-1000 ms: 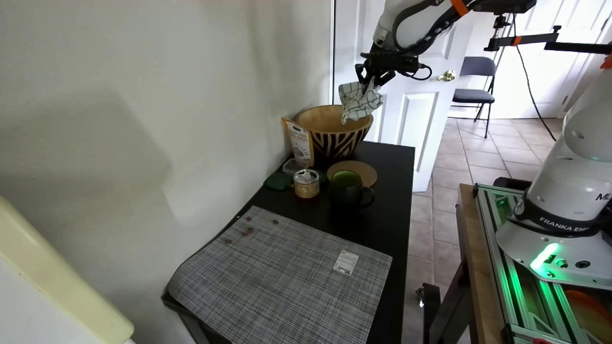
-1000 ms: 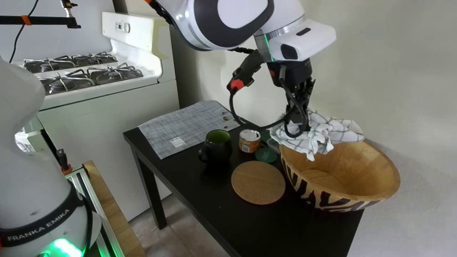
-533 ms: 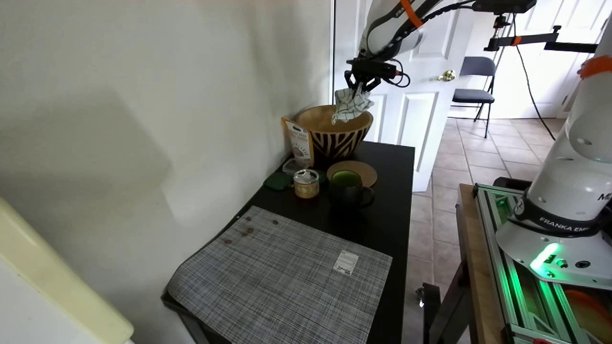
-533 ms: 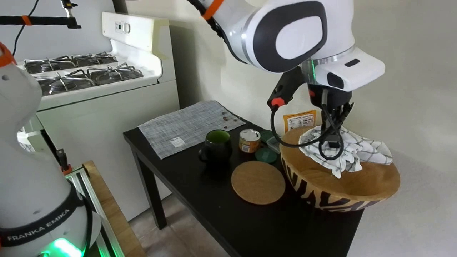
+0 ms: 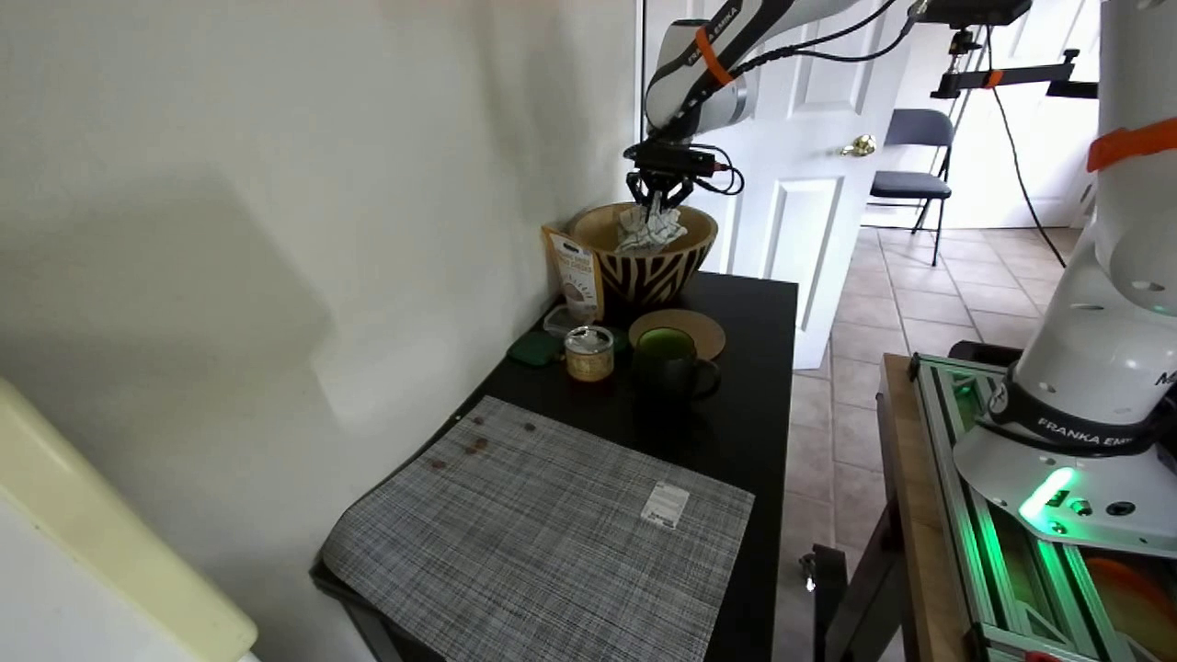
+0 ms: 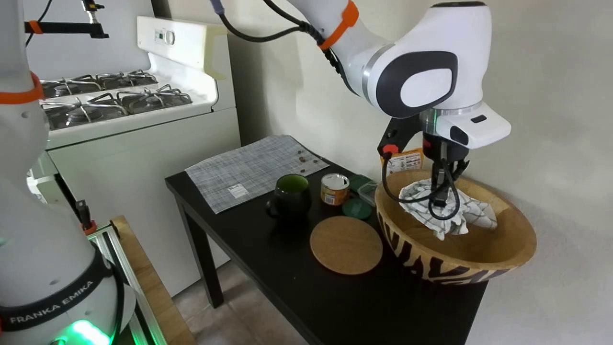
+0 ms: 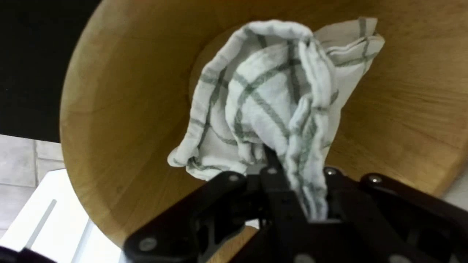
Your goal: Put the white towel inside the wooden bowl
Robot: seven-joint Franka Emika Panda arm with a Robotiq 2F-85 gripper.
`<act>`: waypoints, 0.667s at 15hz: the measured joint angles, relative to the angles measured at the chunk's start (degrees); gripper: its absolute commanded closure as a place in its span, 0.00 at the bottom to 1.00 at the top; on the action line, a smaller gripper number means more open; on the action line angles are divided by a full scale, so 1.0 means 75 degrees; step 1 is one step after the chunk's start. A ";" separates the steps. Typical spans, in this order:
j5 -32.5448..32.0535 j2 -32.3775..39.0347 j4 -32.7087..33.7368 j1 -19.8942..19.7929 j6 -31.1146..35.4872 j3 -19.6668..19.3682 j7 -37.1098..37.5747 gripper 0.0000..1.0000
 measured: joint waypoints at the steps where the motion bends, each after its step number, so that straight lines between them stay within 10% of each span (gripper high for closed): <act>1: 0.0040 0.0195 0.0144 0.0041 -0.0107 -0.0031 -0.0005 0.96; 3: 0.0168 0.0542 0.0378 0.0088 -0.0277 -0.0053 -0.0048 0.93; 4: 0.0206 0.0686 0.0464 0.0114 -0.0339 -0.0070 -0.0051 0.59; 10: 0.0234 0.1244 0.0706 0.0262 -0.0593 -0.0315 -0.0051 0.20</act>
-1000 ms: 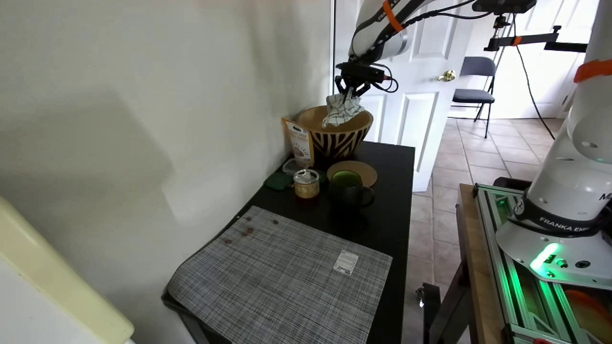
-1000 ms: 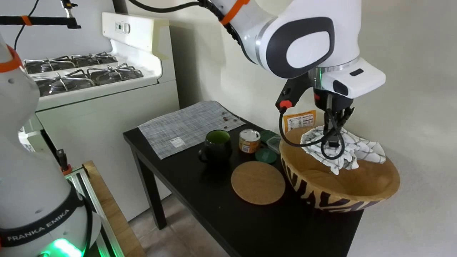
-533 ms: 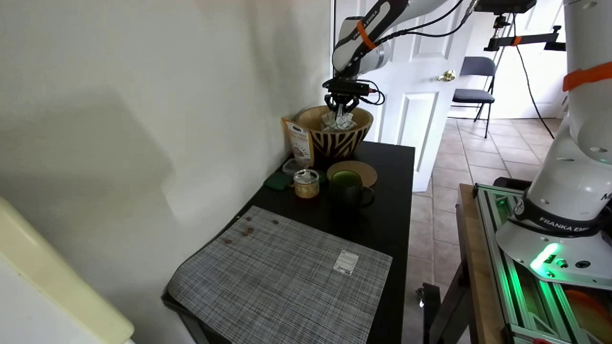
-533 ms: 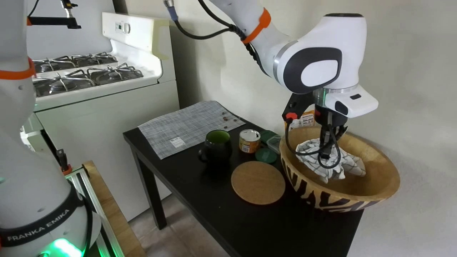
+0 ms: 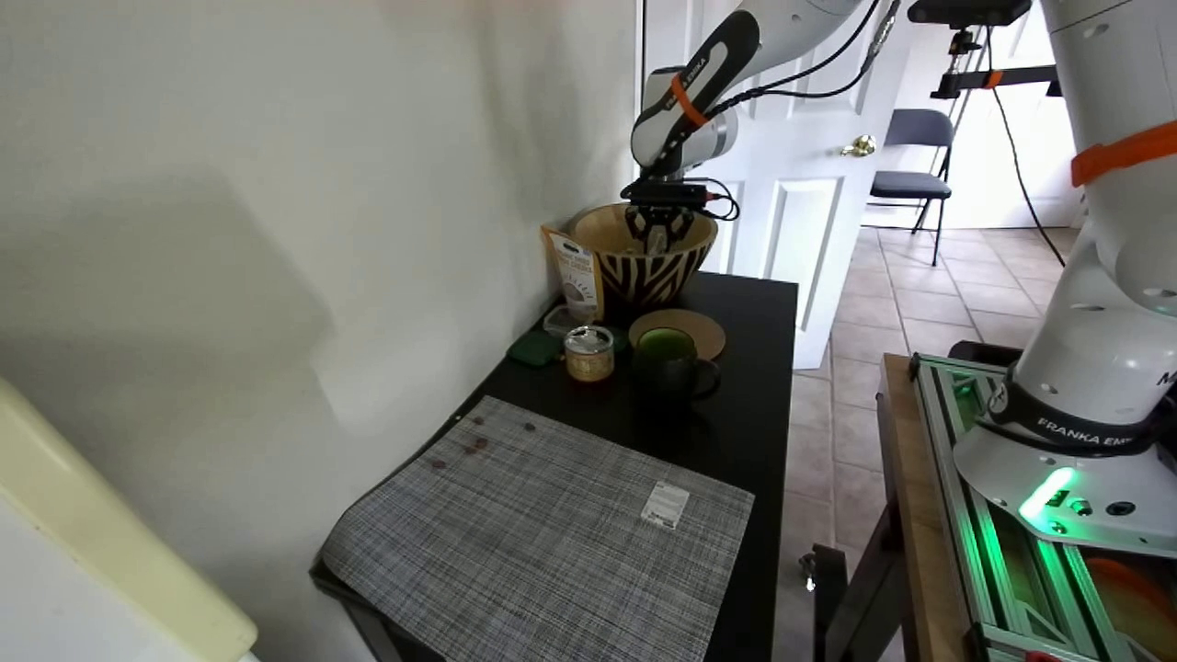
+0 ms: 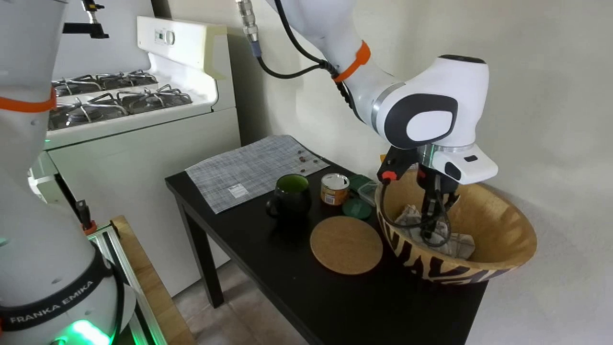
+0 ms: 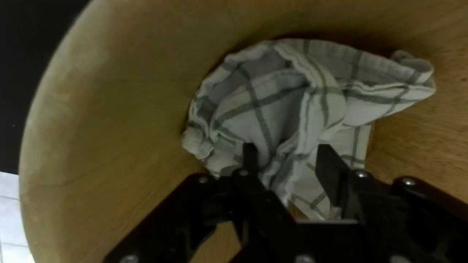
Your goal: Put the white towel inside the wooden bowl
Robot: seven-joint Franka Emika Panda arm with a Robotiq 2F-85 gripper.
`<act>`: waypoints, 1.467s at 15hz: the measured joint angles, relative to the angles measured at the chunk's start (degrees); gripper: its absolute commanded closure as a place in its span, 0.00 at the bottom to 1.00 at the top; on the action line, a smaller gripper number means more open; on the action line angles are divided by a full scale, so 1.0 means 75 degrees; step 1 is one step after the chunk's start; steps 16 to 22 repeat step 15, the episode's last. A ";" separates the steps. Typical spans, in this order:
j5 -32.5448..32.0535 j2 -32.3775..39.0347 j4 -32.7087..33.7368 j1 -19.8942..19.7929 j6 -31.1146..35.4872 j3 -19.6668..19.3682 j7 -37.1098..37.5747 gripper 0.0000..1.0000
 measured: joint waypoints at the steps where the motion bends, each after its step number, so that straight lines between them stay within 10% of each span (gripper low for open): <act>1: -0.0006 -0.0006 0.0009 0.0039 0.0000 -0.0093 0.0000 0.14; 4: -0.0033 -0.0177 0.0022 0.0174 0.0003 -0.0374 -0.0003 0.00; 22: 0.0067 -0.0851 -0.0044 0.0346 0.0056 -0.0431 0.0019 0.00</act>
